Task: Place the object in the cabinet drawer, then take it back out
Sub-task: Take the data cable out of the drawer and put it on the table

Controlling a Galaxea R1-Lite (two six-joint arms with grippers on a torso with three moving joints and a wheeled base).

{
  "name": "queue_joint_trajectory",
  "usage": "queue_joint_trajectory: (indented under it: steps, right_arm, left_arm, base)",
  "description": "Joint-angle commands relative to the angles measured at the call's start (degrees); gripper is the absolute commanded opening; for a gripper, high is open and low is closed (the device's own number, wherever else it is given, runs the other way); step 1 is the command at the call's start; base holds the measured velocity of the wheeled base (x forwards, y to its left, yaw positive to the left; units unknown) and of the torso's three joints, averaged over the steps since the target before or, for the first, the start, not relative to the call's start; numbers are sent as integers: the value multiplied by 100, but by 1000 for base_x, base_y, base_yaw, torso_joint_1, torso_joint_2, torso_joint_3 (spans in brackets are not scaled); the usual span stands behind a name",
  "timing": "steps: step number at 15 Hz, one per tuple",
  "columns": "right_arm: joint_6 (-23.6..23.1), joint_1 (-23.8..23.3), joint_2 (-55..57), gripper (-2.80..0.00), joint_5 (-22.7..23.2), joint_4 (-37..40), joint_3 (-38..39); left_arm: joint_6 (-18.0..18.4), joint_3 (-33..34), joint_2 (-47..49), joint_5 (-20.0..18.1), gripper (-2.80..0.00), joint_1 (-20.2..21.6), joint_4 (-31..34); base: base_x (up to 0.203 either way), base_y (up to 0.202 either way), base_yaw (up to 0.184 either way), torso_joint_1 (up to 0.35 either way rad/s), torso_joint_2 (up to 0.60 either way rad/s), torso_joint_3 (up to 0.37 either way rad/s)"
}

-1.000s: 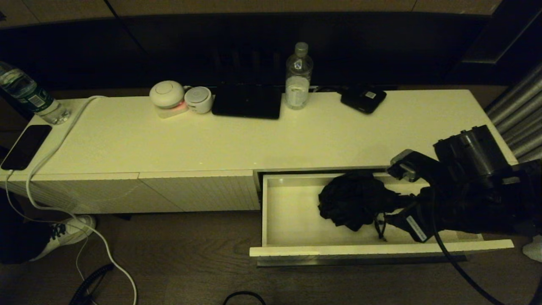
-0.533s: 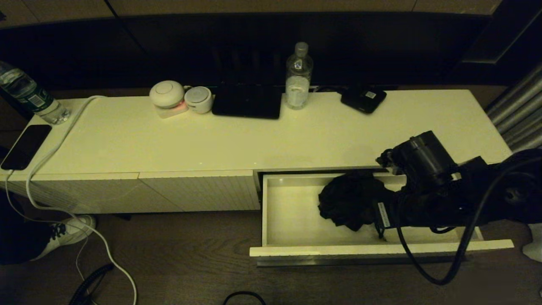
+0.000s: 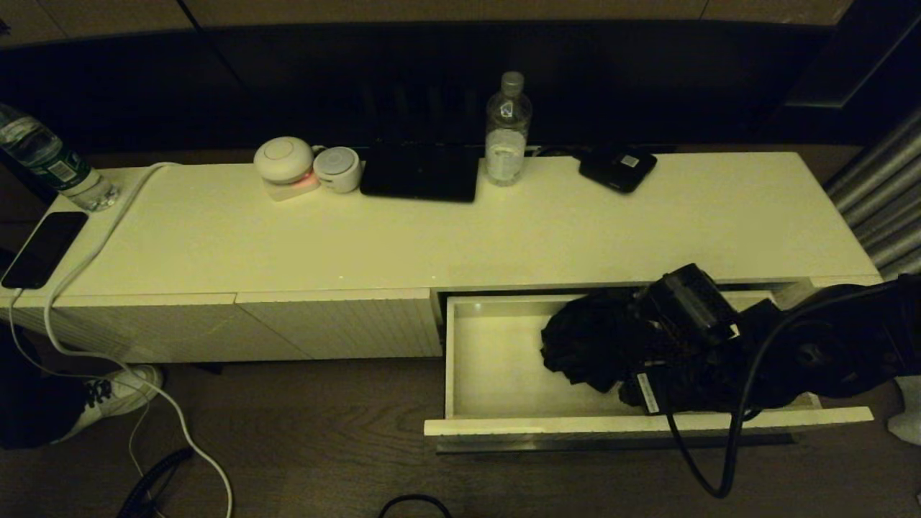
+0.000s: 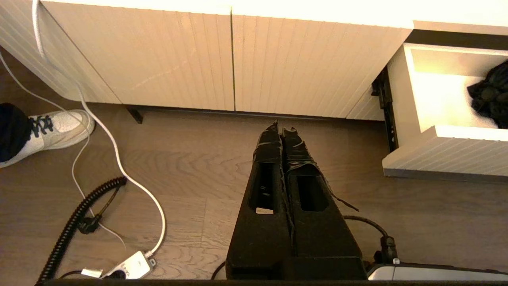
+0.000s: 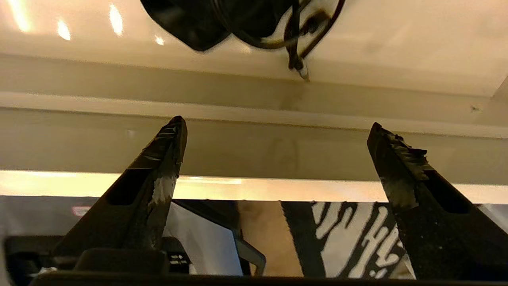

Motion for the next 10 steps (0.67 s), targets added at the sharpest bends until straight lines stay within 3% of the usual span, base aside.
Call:
queue_joint_trajectory:
  steps: [1,10]
  right_arm:
    - [-60,-46,120,0,-19,2,-39]
    - [-908,-226,278,0,-291,-893,-67]
  left_arm:
    - [-5,0,-9,1,-280,-1,-2]
    - [-5,0,-9,1,-280,-1,-2]
  base:
    - [0,0,0,0,0,0]
    - [0,0,0,0,0,0]
